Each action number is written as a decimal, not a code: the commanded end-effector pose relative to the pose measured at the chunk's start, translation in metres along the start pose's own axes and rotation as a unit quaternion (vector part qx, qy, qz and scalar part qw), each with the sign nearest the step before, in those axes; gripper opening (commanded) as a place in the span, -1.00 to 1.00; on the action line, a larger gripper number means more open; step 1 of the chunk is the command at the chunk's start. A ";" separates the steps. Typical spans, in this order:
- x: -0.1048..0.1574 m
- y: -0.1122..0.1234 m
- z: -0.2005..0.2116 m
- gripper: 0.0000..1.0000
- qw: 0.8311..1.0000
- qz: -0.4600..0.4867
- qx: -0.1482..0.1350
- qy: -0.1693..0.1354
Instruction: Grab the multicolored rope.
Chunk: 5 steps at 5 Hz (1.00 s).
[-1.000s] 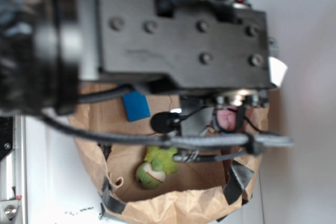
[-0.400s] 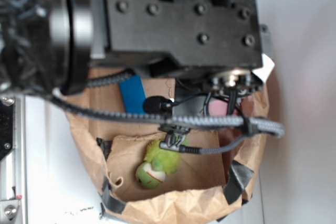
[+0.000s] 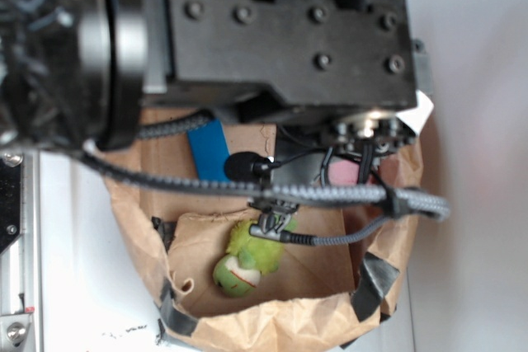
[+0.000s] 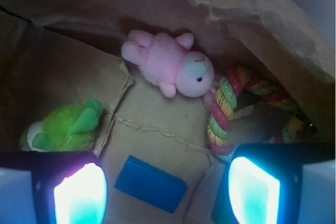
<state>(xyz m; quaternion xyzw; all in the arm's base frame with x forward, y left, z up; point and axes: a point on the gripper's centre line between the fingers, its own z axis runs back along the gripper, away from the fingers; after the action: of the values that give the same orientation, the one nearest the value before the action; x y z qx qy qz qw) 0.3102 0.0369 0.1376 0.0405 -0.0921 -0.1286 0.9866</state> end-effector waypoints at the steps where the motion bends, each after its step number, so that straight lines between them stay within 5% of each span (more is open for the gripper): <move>1: 0.010 0.008 0.022 1.00 0.999 0.006 0.016 -0.034; 5: -0.014 0.013 -0.008 1.00 0.998 0.007 0.014 -0.056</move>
<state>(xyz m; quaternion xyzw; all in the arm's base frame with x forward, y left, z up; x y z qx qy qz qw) 0.2989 0.0472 0.1084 0.0348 -0.1213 -0.1297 0.9835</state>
